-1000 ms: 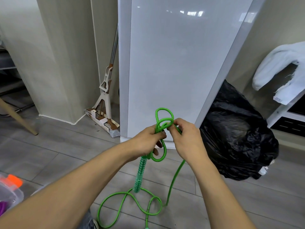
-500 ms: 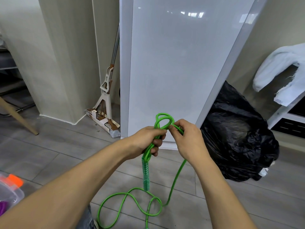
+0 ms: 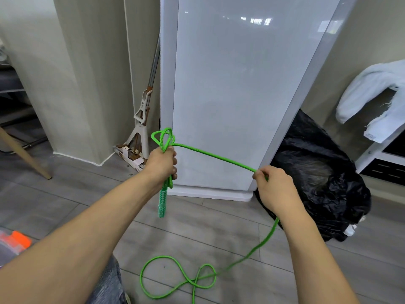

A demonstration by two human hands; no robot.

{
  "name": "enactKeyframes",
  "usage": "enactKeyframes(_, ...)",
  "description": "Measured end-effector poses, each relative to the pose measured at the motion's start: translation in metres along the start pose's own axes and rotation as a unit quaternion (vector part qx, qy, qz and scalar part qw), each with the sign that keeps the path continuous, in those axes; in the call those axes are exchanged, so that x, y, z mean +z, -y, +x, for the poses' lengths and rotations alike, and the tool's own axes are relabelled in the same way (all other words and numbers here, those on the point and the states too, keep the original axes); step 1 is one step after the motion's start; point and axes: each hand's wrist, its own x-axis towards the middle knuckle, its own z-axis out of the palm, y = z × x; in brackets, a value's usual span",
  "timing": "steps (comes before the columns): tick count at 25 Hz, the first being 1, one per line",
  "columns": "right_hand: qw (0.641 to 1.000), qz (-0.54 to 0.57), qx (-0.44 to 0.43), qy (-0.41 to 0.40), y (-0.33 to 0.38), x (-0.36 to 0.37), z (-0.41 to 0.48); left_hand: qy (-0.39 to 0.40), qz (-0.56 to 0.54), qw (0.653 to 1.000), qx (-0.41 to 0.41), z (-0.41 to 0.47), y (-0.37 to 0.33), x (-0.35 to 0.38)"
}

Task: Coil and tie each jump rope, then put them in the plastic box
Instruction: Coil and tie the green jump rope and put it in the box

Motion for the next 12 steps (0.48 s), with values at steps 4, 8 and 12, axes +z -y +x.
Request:
enactKeyframes(4,0.997,0.073,0.015,0.033,0.019,0.015,-0.007,0.07,-0.053,0.995,-0.041,-0.011,0.002,0.01)
enactKeyframes(8,0.98,0.192,-0.05,0.012,0.042,0.028,-0.023,0.143,-0.027,0.989,-0.042,-0.029,0.005,0.021)
enactKeyframes(12,0.958,0.282,-0.038,0.027,0.058,0.039,-0.032,0.165,-0.022,0.986,-0.03,-0.038,0.011,0.031)
